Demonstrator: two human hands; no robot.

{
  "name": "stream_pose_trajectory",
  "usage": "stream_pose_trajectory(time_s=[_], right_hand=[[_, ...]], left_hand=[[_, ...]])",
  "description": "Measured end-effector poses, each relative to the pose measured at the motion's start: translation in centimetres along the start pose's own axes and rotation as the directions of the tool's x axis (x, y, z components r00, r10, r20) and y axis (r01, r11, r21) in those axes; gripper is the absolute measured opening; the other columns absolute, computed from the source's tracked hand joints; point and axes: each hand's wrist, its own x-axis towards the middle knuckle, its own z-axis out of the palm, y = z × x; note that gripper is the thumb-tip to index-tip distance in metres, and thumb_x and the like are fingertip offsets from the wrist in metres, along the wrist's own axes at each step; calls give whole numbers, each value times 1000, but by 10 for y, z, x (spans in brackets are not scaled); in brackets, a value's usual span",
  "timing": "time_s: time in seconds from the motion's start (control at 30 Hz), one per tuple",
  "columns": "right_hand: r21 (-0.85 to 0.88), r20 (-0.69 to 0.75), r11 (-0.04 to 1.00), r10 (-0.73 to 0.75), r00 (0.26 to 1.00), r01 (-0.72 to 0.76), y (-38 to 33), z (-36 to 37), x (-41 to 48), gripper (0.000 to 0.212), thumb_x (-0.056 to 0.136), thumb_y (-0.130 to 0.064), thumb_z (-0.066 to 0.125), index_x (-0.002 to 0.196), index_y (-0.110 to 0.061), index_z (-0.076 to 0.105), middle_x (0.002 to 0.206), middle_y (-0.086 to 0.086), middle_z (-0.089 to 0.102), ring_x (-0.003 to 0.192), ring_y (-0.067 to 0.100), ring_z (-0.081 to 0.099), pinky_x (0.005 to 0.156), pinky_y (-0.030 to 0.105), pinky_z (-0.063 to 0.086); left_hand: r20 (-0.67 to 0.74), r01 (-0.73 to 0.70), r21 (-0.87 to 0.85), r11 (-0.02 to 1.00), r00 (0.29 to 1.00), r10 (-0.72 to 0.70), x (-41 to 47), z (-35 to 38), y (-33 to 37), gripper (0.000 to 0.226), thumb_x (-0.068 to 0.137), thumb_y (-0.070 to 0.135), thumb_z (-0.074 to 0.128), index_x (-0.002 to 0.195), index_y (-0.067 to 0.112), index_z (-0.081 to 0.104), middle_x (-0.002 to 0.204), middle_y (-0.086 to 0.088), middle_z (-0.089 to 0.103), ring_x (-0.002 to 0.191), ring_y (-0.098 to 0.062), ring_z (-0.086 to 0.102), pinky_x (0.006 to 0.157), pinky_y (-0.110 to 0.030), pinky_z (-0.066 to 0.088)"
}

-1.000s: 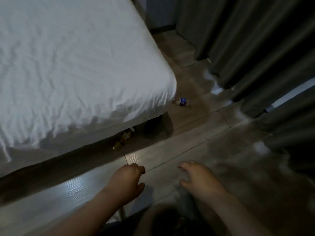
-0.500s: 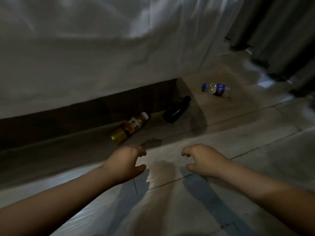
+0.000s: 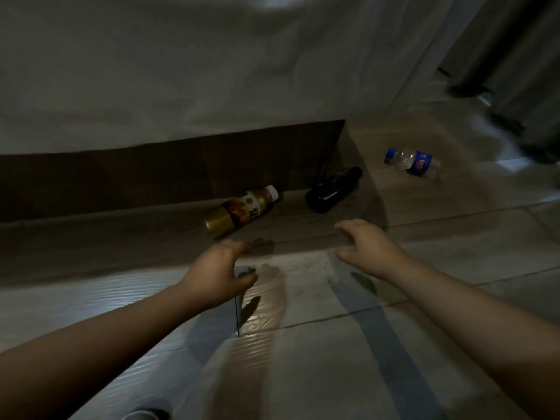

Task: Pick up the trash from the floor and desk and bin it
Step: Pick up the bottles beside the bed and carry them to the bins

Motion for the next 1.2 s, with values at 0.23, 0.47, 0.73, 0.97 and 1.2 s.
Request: stream_pose_trajectory(time_s=[0.23, 0.47, 0.73, 0.97, 1.2], right_hand=[[-81, -34, 997, -6, 999, 3, 13, 11, 41, 57, 83, -36, 67, 131, -14, 48, 123, 17, 50, 110, 32, 54, 82, 28, 43], [-108, 4, 993, -48, 999, 49, 13, 17, 79, 97, 83, -36, 68, 153, -27, 2, 161, 0, -8, 143, 29, 21, 110, 32, 29], [-172, 53, 985, 1, 999, 8, 17, 27, 73, 84, 85, -36, 64, 152, -23, 14, 153, 11, 29, 126, 31, 47, 92, 32, 44], [-285, -252, 956, 1, 968, -76, 23, 29, 54, 50, 84, -34, 59, 129, -15, 50, 122, 15, 53, 103, 35, 55, 80, 36, 47], [-225, 16, 974, -29, 999, 32, 33, 22, 74, 102, 82, -38, 66, 152, -28, -7, 160, -2, -11, 147, 30, -3, 114, 43, 24]], left_hand=[[-82, 3, 72, 997, 997, 3, 4, 6, -18, 76, 76, 49, 69, 140, 22, 37, 136, 1, 41, 123, -18, 39, 96, -29, 41], [-74, 69, 122, 990, 995, -60, 16, 1, -31, 92, 76, 54, 67, 149, 27, 17, 150, -2, 25, 134, -28, 28, 107, -39, 37], [19, 70, 248, 966, 997, -76, 14, 8, -34, 92, 81, 56, 59, 151, 25, 8, 154, -2, 18, 136, -26, 26, 109, -40, 33], [-84, -133, 201, 970, 985, 153, 11, 10, -26, 49, 82, 45, 61, 126, 26, 53, 119, 4, 52, 105, -15, 49, 84, -29, 45], [4, -89, 216, 972, 996, 90, 27, 16, -24, 78, 81, 49, 60, 147, 29, 22, 143, 0, 34, 122, -20, 40, 99, -35, 42]])
